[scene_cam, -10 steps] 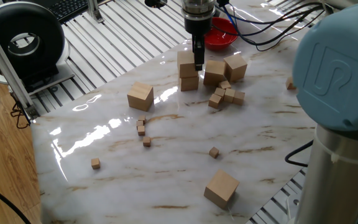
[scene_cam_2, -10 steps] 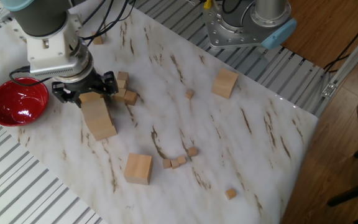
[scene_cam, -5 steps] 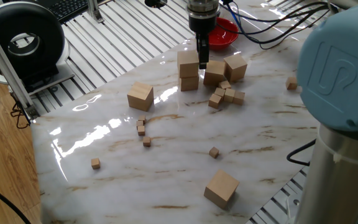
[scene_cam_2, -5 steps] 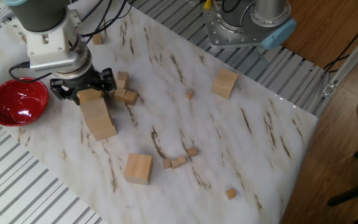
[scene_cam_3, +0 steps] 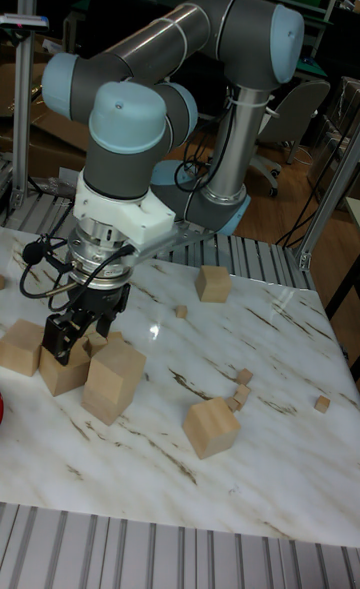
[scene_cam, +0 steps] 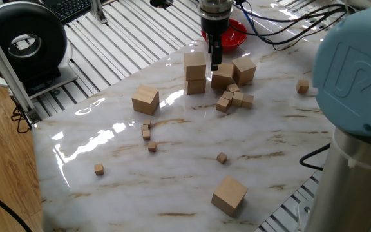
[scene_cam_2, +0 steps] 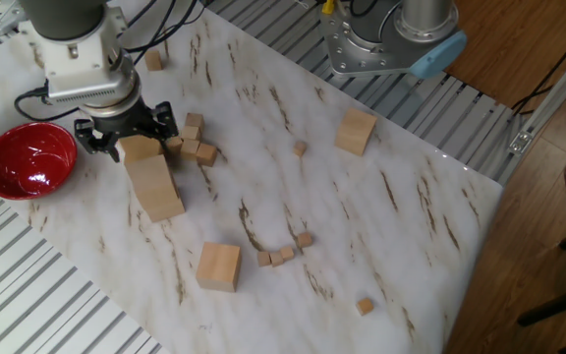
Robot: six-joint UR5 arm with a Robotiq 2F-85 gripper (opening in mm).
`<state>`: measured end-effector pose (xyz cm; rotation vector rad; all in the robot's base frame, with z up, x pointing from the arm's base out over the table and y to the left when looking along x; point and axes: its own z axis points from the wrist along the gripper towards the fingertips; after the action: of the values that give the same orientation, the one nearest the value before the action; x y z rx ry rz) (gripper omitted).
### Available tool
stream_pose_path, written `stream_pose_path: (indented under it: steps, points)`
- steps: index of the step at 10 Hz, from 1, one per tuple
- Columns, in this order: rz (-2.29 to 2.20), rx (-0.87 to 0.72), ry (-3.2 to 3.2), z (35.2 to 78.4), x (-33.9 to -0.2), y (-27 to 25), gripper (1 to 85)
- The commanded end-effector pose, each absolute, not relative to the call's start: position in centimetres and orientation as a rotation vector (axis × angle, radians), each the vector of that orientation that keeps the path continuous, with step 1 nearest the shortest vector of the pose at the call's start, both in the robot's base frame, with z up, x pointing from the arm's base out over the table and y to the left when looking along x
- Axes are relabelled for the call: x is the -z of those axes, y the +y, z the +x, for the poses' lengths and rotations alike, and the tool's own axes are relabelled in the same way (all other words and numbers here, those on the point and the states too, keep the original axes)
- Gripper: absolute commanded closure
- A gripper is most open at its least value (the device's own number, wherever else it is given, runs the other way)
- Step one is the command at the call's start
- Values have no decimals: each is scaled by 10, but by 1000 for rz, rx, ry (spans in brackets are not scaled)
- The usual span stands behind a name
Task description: Stack the blocks in a vertical line of five
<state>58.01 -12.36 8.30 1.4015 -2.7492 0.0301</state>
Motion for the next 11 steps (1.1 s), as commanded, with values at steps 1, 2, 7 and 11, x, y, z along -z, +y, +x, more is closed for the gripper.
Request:
stream_pose_path:
  steps: [1,2,7,11]
  points:
    - [1416,-94,-2755,579,-82,-142,7]
    - [1408,-85,-2765,580,-82,-140,7]
    - [1446,-140,-2738,578,-86,-152,27]
    - [1454,-243,-2693,571,-102,-170,60]
